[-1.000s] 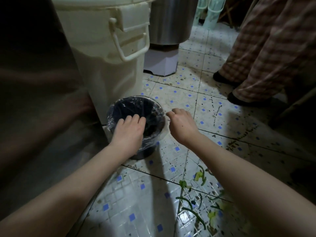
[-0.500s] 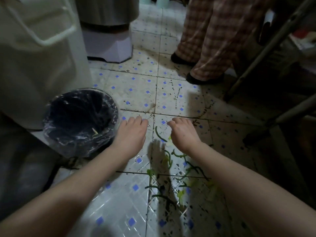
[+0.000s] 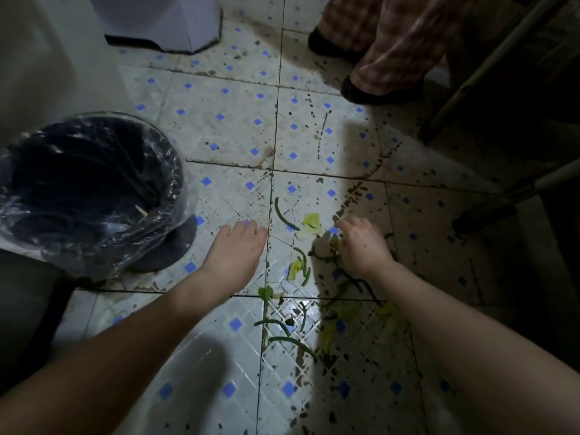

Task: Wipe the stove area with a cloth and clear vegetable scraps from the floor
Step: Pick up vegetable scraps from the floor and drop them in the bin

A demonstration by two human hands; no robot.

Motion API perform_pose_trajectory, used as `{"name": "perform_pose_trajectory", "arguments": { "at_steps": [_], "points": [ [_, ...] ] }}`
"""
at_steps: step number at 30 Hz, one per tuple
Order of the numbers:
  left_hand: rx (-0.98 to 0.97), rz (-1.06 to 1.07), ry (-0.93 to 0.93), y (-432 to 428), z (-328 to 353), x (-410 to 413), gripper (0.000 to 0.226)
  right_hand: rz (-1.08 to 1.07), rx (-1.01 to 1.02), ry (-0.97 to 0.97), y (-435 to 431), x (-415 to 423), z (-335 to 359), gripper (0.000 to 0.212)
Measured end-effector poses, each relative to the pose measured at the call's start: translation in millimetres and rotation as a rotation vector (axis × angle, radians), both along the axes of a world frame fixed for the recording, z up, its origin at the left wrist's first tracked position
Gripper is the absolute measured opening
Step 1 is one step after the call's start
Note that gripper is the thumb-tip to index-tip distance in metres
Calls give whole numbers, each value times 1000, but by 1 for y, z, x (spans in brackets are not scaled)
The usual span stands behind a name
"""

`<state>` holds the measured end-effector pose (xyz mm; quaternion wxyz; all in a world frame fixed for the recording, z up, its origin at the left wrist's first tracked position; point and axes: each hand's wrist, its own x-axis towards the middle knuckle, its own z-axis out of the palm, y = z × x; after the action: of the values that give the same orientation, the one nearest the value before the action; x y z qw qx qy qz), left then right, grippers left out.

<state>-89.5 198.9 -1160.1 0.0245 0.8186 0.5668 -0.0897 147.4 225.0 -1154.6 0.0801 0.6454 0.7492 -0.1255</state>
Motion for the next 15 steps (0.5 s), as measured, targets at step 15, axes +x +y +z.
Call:
{"name": "perform_pose_trajectory", "arguments": {
  "at_steps": [15],
  "points": [
    [-24,-99,47,55,-49,16,41,15,-14,183,29,-26,-69,51]
  ]
}}
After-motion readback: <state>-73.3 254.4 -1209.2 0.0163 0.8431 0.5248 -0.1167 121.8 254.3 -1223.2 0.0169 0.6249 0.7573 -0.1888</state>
